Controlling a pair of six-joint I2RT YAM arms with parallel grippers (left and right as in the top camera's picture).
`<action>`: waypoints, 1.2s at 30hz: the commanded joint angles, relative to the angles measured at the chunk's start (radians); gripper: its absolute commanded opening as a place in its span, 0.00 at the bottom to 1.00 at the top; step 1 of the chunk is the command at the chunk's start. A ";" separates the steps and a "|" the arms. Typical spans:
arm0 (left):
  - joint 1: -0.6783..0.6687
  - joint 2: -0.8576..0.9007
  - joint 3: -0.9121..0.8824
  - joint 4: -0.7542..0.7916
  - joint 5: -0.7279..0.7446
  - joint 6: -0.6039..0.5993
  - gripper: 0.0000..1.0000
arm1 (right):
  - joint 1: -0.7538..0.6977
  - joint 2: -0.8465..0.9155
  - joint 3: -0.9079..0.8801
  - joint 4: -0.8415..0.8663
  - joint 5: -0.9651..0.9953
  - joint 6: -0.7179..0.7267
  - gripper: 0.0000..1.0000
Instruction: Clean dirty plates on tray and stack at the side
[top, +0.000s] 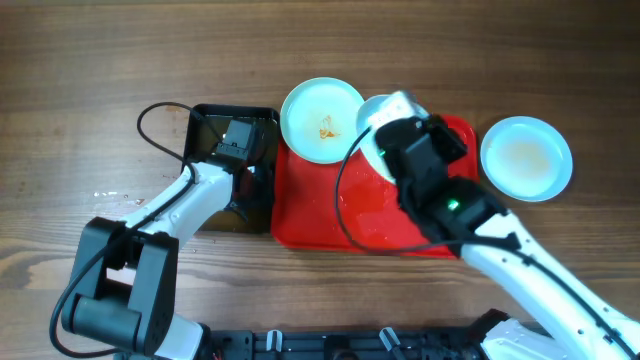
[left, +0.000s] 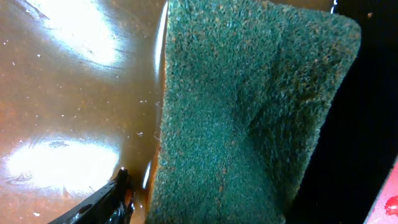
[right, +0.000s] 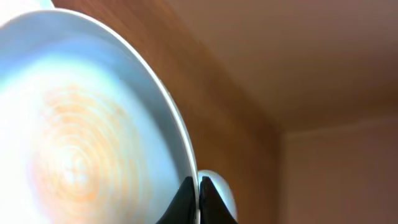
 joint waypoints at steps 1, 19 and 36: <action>-0.008 -0.007 0.001 0.003 0.035 0.002 0.65 | -0.195 0.049 0.020 -0.063 -0.209 0.447 0.04; -0.008 -0.007 0.001 0.004 0.035 0.002 0.64 | -1.190 0.314 0.019 -0.119 -0.801 0.705 0.35; -0.008 -0.007 0.001 0.003 0.035 0.002 0.66 | -0.756 0.283 0.158 -0.288 -1.345 0.386 0.47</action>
